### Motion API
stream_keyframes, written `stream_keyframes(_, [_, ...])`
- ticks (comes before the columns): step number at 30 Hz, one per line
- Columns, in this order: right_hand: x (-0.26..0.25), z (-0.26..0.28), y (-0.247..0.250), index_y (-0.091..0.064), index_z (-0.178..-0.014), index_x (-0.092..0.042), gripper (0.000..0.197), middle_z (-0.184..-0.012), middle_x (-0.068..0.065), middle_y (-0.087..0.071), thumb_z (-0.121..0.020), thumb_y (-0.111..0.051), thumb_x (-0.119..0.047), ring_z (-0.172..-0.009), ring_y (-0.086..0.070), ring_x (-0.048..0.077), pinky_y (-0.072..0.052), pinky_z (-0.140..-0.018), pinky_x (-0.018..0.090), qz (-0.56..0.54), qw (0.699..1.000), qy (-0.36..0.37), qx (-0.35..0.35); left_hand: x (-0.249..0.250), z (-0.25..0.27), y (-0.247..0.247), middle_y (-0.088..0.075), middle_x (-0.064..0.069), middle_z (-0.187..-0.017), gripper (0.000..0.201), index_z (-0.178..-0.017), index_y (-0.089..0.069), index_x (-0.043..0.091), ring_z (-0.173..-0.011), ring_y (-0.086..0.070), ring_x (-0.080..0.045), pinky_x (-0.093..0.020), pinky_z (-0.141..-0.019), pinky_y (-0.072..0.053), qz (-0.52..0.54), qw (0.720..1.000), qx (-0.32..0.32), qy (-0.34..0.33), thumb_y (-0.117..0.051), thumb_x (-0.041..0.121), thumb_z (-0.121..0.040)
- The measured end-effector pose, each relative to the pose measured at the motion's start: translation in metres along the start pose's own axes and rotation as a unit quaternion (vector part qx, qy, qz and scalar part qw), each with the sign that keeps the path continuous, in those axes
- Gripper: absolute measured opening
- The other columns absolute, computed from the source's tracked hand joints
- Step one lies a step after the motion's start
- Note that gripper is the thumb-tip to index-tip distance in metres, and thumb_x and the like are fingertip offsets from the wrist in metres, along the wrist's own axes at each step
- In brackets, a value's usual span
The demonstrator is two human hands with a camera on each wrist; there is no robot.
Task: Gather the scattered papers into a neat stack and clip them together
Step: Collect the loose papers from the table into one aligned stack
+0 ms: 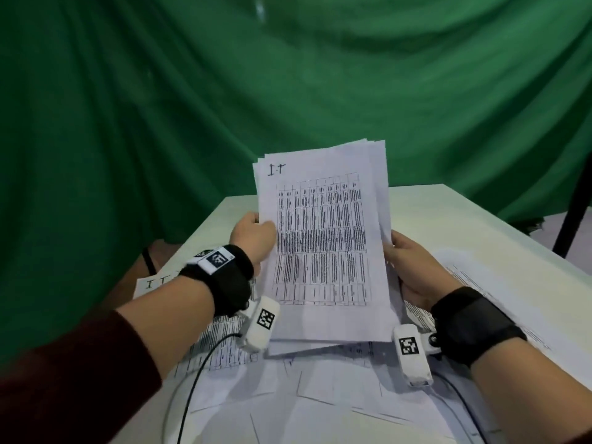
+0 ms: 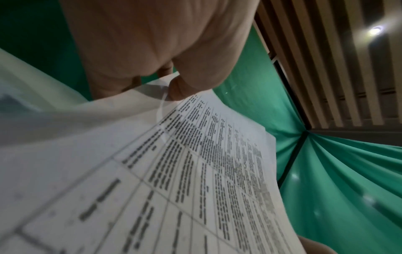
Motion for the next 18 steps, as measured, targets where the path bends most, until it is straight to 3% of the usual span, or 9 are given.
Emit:
stream_keyframes(4, [0.000, -0.001, -0.005, -0.064, -0.135, -0.014, 0.029, -0.120, 0.014, -0.079, -0.109, -0.053, -0.010, -0.109, -0.077, 0.034, -0.056, -0.103, 0.056, 0.017, 1.000, -0.002, -0.018, -0.007, -0.006, -0.002, -0.051, 0.001, -0.094, 0.017, -0.117, -0.048, 0.015, -0.077, -0.047, -0.013, -0.025, -0.063, -0.039, -0.002, 0.999, 0.020, 0.025, -0.053, 0.014, -0.101])
stream_keyframes(6, [0.000, -0.004, -0.005, -0.065, -0.138, -0.019, 0.035, -0.126, 0.007, -0.078, -0.111, -0.050, -0.035, -0.113, -0.076, 0.027, -0.055, -0.106, 0.049, 0.001, 1.000, -0.015, -0.007, -0.005, -0.008, 0.001, -0.051, 0.000, -0.094, 0.016, -0.115, -0.046, 0.016, -0.074, -0.046, -0.013, -0.026, -0.063, -0.040, 0.002, 0.999, 0.039, 0.019, -0.054, 0.015, -0.101])
stream_keyframes(8, [0.004, -0.005, -0.009, -0.062, -0.144, -0.026, 0.064, -0.138, -0.003, -0.072, -0.100, -0.045, -0.070, -0.126, -0.070, 0.020, -0.049, -0.112, 0.045, 0.002, 0.999, -0.039, -0.037, -0.002, -0.007, 0.005, -0.053, -0.002, -0.096, 0.020, -0.120, -0.046, 0.014, -0.073, -0.049, -0.015, -0.028, -0.063, -0.043, 0.006, 0.999, 0.050, 0.003, -0.055, 0.017, -0.103])
stream_keyframes(9, [0.006, -0.005, -0.013, -0.058, -0.148, -0.030, 0.073, -0.144, -0.008, -0.068, -0.093, -0.051, -0.076, -0.133, -0.065, 0.018, -0.045, -0.116, 0.046, 0.020, 0.997, -0.041, -0.056, 0.000, -0.006, 0.007, -0.057, -0.004, -0.099, 0.024, -0.125, -0.045, 0.013, -0.074, -0.053, -0.017, -0.029, -0.065, -0.046, 0.002, 0.999, 0.053, -0.009, -0.054, 0.019, -0.103])
stream_keyframes(11, [0.008, -0.005, -0.015, -0.055, -0.149, -0.026, 0.063, -0.145, -0.005, -0.067, -0.094, -0.070, -0.053, -0.133, -0.064, 0.022, -0.047, -0.116, 0.051, 0.055, 0.997, -0.017, -0.060, 0.006, -0.001, 0.010, -0.066, -0.006, -0.103, 0.028, -0.129, -0.042, 0.016, -0.080, -0.066, -0.024, -0.034, -0.069, -0.055, -0.009, 0.998, 0.045, -0.034, -0.055, 0.021, -0.105])
stream_keyframes(13, [0.011, -0.008, -0.012, -0.061, -0.140, -0.016, 0.041, -0.132, 0.008, -0.075, -0.100, -0.070, -0.017, -0.121, -0.072, 0.031, -0.057, -0.105, 0.051, 0.057, 0.998, -0.003, -0.037, 0.013, 0.003, 0.017, -0.073, -0.007, -0.105, 0.031, -0.129, -0.037, 0.026, -0.083, -0.073, -0.030, -0.039, -0.070, -0.062, -0.021, 0.998, 0.018, -0.053, -0.057, 0.026, -0.106])
stream_keyframes(14, [0.014, -0.010, -0.009, -0.063, -0.136, -0.012, 0.036, -0.128, 0.013, -0.076, -0.100, -0.068, -0.008, -0.118, -0.073, 0.035, -0.060, -0.099, 0.048, 0.049, 0.998, -0.006, -0.027, 0.013, 0.003, 0.021, -0.075, -0.006, -0.104, 0.031, -0.129, -0.037, 0.029, -0.081, -0.074, -0.029, -0.037, -0.067, -0.061, -0.032, 0.998, -0.007, -0.049, -0.058, 0.028, -0.107])
stream_keyframes(16, [0.015, -0.014, -0.002, -0.065, -0.131, -0.006, 0.031, -0.123, 0.020, -0.076, -0.100, -0.066, -0.001, -0.116, -0.072, 0.041, -0.064, -0.091, 0.045, 0.034, 0.999, -0.011, -0.009, 0.005, -0.001, 0.039, -0.075, -0.005, -0.104, 0.025, -0.129, -0.048, 0.024, -0.082, -0.074, -0.022, -0.034, -0.062, -0.063, -0.060, 0.997, -0.053, -0.020, -0.058, 0.033, -0.107])
stream_keyframes(18, [0.015, -0.016, 0.004, -0.065, -0.128, -0.003, 0.029, -0.123, 0.023, -0.075, -0.100, -0.065, 0.001, -0.118, -0.070, 0.044, -0.061, -0.096, 0.049, 0.028, 1.000, -0.006, 0.011, -0.008, -0.007, 0.068, -0.070, -0.008, -0.105, 0.027, -0.121, -0.061, 0.013, -0.081, -0.072, -0.018, -0.033, -0.060, -0.065, -0.129, 0.988, -0.084, 0.025, -0.061, 0.035, -0.106])
Point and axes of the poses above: each hand's wrist, its own z-axis away from the middle knuckle, its own y-axis out of the back of the hand, x = y × z, the point moved 7 cm from there along -z, towards the middle knuckle
